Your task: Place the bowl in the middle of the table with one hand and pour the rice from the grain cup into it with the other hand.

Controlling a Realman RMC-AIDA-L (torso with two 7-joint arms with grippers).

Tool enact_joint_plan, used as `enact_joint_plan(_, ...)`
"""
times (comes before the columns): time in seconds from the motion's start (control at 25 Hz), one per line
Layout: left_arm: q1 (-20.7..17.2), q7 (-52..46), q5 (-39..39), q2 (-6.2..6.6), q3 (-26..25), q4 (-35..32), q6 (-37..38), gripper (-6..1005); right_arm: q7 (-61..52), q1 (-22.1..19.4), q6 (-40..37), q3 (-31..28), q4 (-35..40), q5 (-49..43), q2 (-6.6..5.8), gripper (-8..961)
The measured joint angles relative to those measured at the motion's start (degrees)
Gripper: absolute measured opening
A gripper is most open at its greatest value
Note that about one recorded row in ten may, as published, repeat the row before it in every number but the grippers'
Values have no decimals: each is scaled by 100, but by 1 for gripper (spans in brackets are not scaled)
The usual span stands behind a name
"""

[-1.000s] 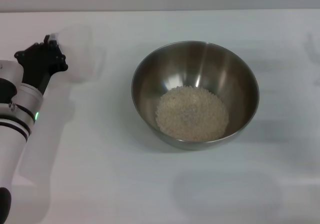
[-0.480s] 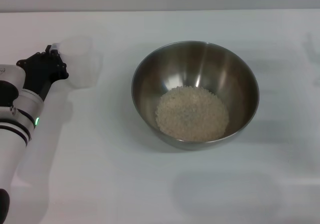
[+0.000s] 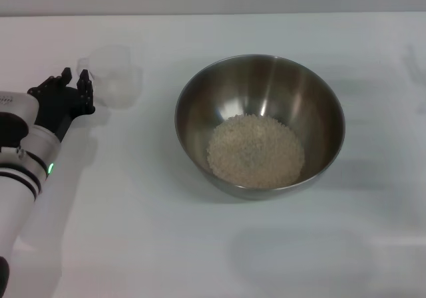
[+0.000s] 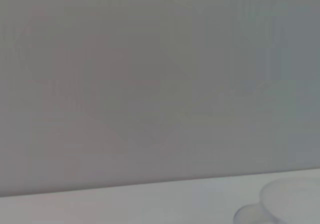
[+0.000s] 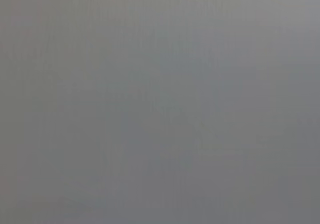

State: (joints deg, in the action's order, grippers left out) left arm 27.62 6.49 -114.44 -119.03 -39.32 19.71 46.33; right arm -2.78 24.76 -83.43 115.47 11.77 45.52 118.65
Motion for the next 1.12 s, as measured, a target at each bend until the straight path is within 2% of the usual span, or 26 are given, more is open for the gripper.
enact_joint_plan(0.04,-18,-13,0,2,1,-12,8,145,-1,2,1,2,0,0,0,827)
enact_joint_plan(0.24,-191,-38,-37,11,11,4,96,366,-3,11,3,3,-1,0,0,827)
enact_joint_plan(0.32,-343,-39,-130,12,20,48,275,407,-4,8,3,-1,-24,0,0,827)
enact_joint_plan(0.44,-649,-41,-361,10,25,170,848,469,-31,-14,3,-1,-65,0,4,826)
enact_joint_plan(0.48,-875,-42,-572,2,76,240,1388,477,-53,-59,-2,31,-63,0,24,826)
enact_joint_plan(0.56,-875,-42,-572,2,76,240,1388,492,-56,-89,-6,51,-55,0,37,826)
enact_joint_plan(0.64,-1072,-43,-760,-1,412,271,2274,508,-56,-164,-20,117,-36,-5,68,826)
enact_joint_plan(0.68,-1082,-43,-779,4,583,246,2595,515,-57,-223,-28,221,-26,-9,84,826)
enact_joint_plan(0.8,-1064,-45,-781,8,669,227,2798,538,-60,-288,-11,378,-36,-10,97,827)
enact_joint_plan(1.0,-1016,-53,-746,4,616,326,2874,577,-65,-439,229,732,-70,-14,121,827)
enact_joint_plan(1.12,-1008,-130,-730,-4,427,427,2896,695,-71,-449,357,751,-62,-14,122,827)
